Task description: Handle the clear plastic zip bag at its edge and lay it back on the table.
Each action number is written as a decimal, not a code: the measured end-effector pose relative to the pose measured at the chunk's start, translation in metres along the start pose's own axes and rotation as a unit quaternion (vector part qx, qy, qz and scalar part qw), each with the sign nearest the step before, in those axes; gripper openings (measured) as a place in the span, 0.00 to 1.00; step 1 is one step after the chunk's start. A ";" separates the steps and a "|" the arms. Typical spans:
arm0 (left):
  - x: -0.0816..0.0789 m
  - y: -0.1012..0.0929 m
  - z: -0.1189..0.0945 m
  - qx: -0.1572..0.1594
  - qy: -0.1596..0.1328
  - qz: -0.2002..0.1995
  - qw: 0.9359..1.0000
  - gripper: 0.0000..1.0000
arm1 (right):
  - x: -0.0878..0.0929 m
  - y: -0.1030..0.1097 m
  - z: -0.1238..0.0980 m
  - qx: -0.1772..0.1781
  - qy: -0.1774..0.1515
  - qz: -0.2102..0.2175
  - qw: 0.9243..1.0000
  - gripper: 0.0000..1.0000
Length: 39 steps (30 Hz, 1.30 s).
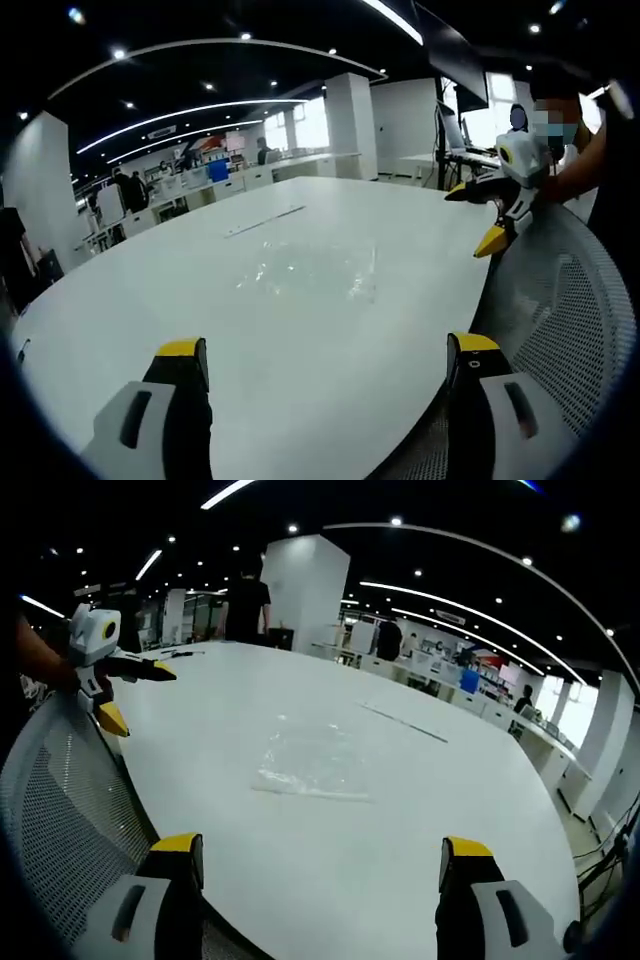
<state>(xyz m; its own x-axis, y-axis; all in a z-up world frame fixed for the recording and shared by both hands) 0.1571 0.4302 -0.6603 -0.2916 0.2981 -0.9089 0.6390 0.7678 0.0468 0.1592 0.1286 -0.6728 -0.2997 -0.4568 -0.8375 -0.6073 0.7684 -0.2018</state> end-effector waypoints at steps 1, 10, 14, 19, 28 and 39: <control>0.000 0.000 0.000 0.000 0.000 0.000 1.000 0.99 | 0.000 0.000 0.000 0.000 0.000 0.000 1.000 0.99; 0.002 0.000 0.000 0.001 0.003 0.002 1.000 0.98 | 0.001 0.000 0.000 -0.002 0.003 0.001 1.000 0.98; 0.002 0.000 0.001 0.002 0.006 0.004 1.000 0.98 | 0.000 0.000 0.000 -0.001 0.002 0.002 1.000 0.98; 0.003 -0.001 0.001 0.003 0.007 0.004 1.000 0.98 | 0.001 -0.001 0.000 0.003 0.001 0.005 1.000 0.98; 0.002 -0.001 0.001 -0.001 0.007 0.010 1.000 0.98 | 0.000 -0.001 0.000 0.001 0.000 0.004 1.000 0.98; 0.003 -0.001 0.001 0.000 0.011 0.010 1.000 0.97 | 0.001 -0.002 0.000 0.000 0.001 0.003 1.000 0.98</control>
<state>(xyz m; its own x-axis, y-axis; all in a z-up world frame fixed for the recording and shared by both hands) 0.1560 0.4297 -0.6635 -0.2946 0.3260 -0.8983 0.6452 0.7613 0.0647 0.1598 0.1270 -0.6730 -0.3048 -0.4521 -0.8382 -0.6048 0.7718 -0.1964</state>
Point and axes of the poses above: the point that each gripper's makers call its tool centre point, and the gripper's own axes: z roughly forward along the fingers, y roughly to its left, x roughly out of its underside, the point moved 5 cm from there along -z, roughly backward along the fingers, and after that the axes turned 2 degrees about -z, right-handed, at the moved point
